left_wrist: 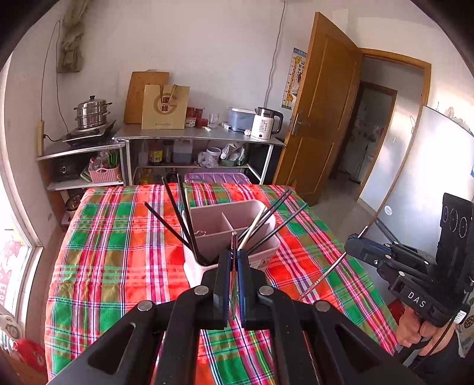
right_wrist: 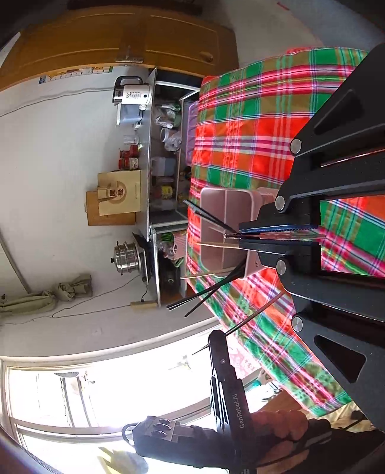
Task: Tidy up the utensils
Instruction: 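Lower both metal chopsticks into the basket and open both tools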
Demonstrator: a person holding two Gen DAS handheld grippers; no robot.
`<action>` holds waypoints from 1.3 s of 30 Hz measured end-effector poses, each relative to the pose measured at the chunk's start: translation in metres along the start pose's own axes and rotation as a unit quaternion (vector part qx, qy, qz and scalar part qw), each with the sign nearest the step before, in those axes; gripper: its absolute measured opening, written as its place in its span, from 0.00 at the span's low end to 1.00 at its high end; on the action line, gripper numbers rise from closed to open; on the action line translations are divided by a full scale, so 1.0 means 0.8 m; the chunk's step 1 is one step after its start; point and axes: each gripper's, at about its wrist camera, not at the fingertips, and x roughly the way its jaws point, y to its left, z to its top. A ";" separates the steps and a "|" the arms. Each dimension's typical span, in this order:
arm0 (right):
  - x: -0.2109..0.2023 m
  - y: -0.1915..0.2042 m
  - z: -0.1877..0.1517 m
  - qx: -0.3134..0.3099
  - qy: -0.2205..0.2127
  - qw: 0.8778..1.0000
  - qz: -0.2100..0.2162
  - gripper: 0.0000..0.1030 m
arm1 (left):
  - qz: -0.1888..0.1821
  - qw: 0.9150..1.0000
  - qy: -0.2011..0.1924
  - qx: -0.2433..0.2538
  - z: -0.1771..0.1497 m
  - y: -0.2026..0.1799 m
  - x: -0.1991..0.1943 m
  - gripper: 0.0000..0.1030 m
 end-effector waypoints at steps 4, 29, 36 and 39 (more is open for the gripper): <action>0.010 0.012 0.027 -0.006 -0.021 1.000 0.008 0.04 | 0.000 1.000 -0.022 -0.014 0.031 0.013 -0.005 0.04; 0.085 0.019 0.090 0.014 -0.041 0.999 0.012 0.04 | 0.015 0.999 -0.040 -0.010 0.077 0.042 0.047 0.04; 0.080 0.026 0.099 0.003 -0.054 0.999 0.007 0.04 | 0.019 0.999 -0.042 0.001 0.075 0.036 0.048 0.04; 0.083 0.028 0.098 0.002 -0.053 0.999 0.005 0.04 | 0.021 0.999 -0.038 0.005 0.070 0.031 0.052 0.04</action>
